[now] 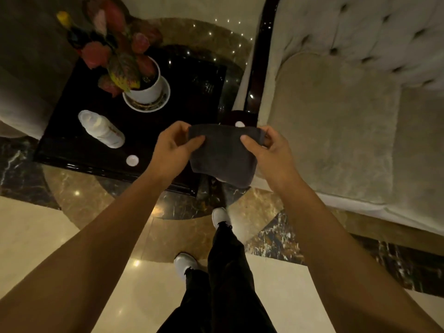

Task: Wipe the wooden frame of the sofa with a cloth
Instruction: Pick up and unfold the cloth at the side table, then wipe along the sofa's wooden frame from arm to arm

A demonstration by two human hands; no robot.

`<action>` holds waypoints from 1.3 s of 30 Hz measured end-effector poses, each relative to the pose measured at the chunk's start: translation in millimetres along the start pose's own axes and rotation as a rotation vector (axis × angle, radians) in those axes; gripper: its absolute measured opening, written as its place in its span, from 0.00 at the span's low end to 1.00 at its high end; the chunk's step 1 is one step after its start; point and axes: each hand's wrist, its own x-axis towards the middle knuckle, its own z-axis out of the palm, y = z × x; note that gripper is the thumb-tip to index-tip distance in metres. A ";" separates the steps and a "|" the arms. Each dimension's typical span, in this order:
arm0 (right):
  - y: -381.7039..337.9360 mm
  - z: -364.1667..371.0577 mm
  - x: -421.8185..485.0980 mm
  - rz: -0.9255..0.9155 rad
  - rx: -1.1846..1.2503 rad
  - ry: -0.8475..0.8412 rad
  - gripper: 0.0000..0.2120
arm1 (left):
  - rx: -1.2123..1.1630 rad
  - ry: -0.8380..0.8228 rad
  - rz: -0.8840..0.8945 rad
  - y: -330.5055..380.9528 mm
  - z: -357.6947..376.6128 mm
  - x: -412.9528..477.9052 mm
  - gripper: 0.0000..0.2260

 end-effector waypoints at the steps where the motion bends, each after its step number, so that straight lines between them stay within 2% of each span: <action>1: 0.9 -6.8 0.9 0.002 0.030 0.023 0.09 | -0.106 -0.028 -0.063 2.3 9.4 3.1 0.03; 3: 3.0 -18.5 8.6 -0.014 0.050 0.068 0.08 | -0.159 -0.010 -0.118 2.7 26.8 12.6 0.03; 6: 4.8 -29.2 29.3 -0.015 -0.040 0.154 0.05 | -0.009 0.069 -0.123 -0.8 49.2 31.6 0.05; 9: 12.6 -29.8 54.6 0.011 -0.115 0.169 0.05 | 0.135 0.140 -0.116 -6.1 62.5 52.7 0.08; 13: 26.3 -25.7 96.8 0.016 -0.230 0.200 0.08 | 0.297 0.261 -0.053 -16.1 72.8 84.9 0.06; 15: 30.7 -22.4 116.4 0.001 -0.386 0.264 0.16 | 0.326 0.291 -0.054 -20.9 78.2 100.3 0.06; 17: 36.8 -14.5 122.5 -0.161 -0.688 0.361 0.22 | 0.329 0.281 -0.093 -26.7 83.0 110.6 0.06; 18: 40.8 -5.5 120.6 -0.301 -0.821 0.338 0.23 | 0.313 0.267 -0.114 -31.0 84.9 113.4 0.08; 20: 50.0 20.3 111.3 -0.505 -1.041 0.097 0.27 | 0.233 0.253 -0.145 -40.6 86.2 113.2 0.10; 22: 58.6 38.9 111.1 -0.509 -1.228 -0.110 0.32 | 0.132 0.297 -0.192 -49.9 87.0 109.8 0.12; 23: 59.3 40.2 117.1 -0.516 -1.261 -0.145 0.32 | 0.100 0.345 -0.207 -53.1 87.2 106.3 0.14; 25: 56.0 32.0 142.7 -0.599 -1.283 -0.152 0.31 | 0.113 0.395 -0.198 -54.5 87.8 105.2 0.15; 28: 41.1 11.2 185.8 -0.706 -1.377 -0.098 0.27 | 0.194 0.335 -0.194 -54.1 91.4 105.5 0.15; 32: 48.1 27.5 169.1 -0.519 -1.252 0.057 0.27 | 0.054 0.329 -0.320 -51.5 90.4 106.3 0.18; 34: 70.7 37.4 116.9 -0.442 -1.191 -0.014 0.28 | -0.030 0.349 -0.395 -52.8 88.5 104.6 0.20; 36: 87.1 31.5 80.1 -0.441 -1.192 -0.127 0.29 | -0.056 0.328 -0.432 -52.2 89.9 101.4 0.20; 37: 87.5 23.5 84.2 -0.453 -1.188 -0.180 0.29 | -0.036 0.312 -0.433 -52.9 92.9 99.1 0.18; 39: 74.0 12.0 123.4 -0.504 -1.225 -0.170 0.29 | 0.074 0.295 -0.375 -53.4 96.5 96.6 0.15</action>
